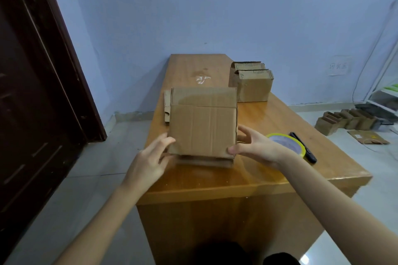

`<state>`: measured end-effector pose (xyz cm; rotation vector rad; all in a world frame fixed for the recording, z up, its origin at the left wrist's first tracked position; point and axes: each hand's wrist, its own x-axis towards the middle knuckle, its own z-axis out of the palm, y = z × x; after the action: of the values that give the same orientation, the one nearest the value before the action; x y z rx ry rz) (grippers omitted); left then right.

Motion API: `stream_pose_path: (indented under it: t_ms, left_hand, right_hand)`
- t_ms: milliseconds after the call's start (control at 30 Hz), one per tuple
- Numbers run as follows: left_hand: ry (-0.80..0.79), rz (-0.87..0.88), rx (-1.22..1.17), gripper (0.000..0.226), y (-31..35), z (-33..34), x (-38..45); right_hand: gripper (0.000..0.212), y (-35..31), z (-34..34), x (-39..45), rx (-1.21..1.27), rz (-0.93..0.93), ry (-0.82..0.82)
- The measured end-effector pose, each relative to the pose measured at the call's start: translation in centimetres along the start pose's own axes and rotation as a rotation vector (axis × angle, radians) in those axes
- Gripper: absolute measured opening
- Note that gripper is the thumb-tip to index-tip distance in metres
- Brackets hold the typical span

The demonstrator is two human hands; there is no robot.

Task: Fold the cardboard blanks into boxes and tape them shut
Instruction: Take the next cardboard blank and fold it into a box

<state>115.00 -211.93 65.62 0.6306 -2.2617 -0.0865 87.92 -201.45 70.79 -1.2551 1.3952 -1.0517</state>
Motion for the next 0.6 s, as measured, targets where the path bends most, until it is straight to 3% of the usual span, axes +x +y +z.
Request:
stream_pose_path:
  t_ms: [67, 200, 333, 433, 500, 600]
  left_hand:
    - [-0.042, -0.002, 0.002, 0.052, 0.0, 0.3, -0.1]
    - [-0.119, 0.047, 0.057, 0.049, 0.1, 0.6, -0.6]
    - [-0.215, 0.09, 0.087, 0.035, 0.4, -0.8, -1.1]
    - [-0.189, -0.064, -0.099, 0.017, 0.6, -1.9, -0.9]
    - [-0.145, -0.22, -0.312, 0.032, 0.7, -2.5, -0.1]
    - [-0.222, -0.313, -0.464, 0.08, 1.3, -3.0, 1.7]
  right_hand:
    - [0.107, 0.5, -0.6, 0.0, -0.042, -0.015, -0.001]
    - [0.121, 1.4, -1.4, -0.2, -0.304, 0.031, -0.159]
    - [0.122, 1.0, -1.2, -0.1, -0.468, 0.084, -0.226]
    - [0.116, 0.8, -1.2, 0.2, -0.554, 0.127, -0.242]
    - [0.121, 0.9, -1.3, 0.4, -0.597, 0.13, -0.253]
    - [0.122, 0.7, -1.3, 0.4, -0.637, 0.137, -0.285]
